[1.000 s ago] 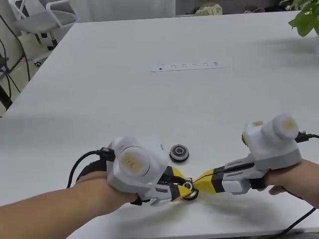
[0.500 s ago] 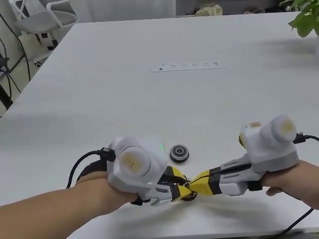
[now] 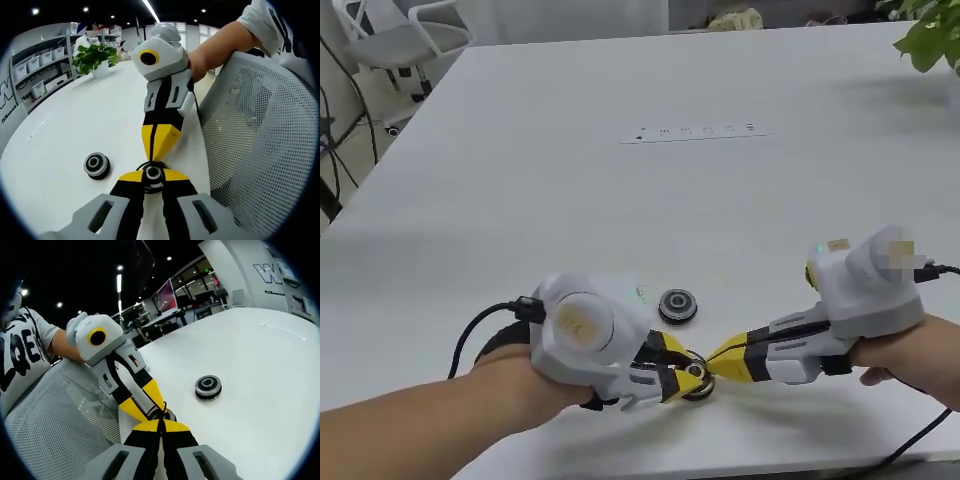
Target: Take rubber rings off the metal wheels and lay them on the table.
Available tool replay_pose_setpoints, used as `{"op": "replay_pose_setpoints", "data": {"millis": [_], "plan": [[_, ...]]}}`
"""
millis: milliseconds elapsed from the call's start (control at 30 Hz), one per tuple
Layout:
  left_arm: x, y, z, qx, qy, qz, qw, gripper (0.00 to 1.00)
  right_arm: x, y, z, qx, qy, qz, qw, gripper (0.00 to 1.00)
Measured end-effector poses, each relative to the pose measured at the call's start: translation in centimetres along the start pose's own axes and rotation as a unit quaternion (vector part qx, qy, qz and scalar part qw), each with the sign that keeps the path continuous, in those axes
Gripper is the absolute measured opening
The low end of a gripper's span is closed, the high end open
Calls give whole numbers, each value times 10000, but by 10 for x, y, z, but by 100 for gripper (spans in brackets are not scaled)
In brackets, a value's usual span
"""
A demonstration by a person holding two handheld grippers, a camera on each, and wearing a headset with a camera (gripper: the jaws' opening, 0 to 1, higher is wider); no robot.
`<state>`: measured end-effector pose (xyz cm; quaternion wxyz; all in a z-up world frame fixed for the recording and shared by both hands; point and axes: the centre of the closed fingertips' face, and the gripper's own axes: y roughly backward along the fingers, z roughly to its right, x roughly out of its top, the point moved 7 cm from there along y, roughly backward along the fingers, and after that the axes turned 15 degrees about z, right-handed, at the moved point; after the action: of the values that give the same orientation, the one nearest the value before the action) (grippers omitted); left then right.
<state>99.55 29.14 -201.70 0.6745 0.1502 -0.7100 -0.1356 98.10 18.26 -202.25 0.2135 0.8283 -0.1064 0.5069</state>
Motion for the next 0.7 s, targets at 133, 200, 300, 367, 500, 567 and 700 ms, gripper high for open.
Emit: {"op": "replay_pose_setpoints", "data": {"millis": [133,200,300,367,500,567,700], "plan": [[0,0,0,-29,20,-32,10000,8,0,2,3,10,-53,10,10000,0],[0,1,0,-59,-40,-47,10000,8,0,2,2,14,-53,10,10000,0],[1,2,0,-84,11,-37,10000,10,1,2,1,21,-49,38,10000,0],[4,4,0,-93,77,10,9999,12,2,2,1,17,-59,64,10000,0],[8,8,2,-147,73,57,9998,14,4,4,3,7,-113,126,9999,0],[11,11,2,-154,86,104,9998,16,3,4,2,16,-126,124,9998,0],[19,16,3,-138,305,258,9991,22,6,4,0,61,-157,180,9997,0]]}}
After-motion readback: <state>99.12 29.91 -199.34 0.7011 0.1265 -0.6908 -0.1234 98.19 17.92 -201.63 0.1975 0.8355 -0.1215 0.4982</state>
